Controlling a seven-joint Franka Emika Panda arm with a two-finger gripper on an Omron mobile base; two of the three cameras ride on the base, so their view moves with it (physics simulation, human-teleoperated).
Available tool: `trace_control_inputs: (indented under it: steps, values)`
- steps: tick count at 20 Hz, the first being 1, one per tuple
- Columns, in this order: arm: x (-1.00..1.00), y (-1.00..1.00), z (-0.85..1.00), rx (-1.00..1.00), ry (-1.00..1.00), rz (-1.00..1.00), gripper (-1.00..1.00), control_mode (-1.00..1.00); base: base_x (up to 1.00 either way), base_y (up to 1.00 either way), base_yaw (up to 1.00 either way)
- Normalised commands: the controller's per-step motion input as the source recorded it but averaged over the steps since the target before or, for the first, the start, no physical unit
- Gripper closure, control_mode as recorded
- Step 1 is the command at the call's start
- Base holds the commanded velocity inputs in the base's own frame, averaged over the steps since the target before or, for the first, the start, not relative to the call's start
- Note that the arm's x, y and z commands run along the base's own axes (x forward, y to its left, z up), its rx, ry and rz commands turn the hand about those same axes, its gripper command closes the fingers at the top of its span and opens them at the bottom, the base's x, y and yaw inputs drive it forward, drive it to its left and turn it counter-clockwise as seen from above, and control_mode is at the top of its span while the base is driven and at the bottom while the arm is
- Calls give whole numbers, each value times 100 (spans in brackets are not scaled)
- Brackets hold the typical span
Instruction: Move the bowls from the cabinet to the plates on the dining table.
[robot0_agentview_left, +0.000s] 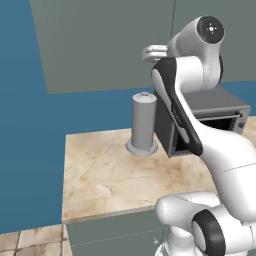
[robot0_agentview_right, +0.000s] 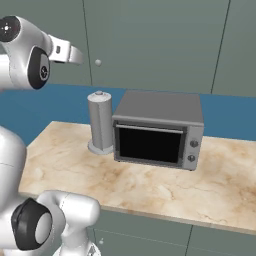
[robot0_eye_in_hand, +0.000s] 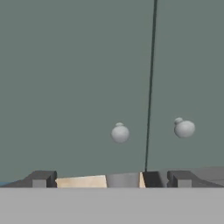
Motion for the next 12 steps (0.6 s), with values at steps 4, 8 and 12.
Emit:
trace_control_inputs:
  steps: [4, 8, 12]
  values:
    - [35, 0, -3, 0, 0, 0, -100, -100, 0, 0, 0]
    - [34, 0, -2, 0, 0, 0, -100, -100, 0, 0, 0]
    - [20, 0, -1, 0, 1, 0, -100, -100, 0, 0, 0]
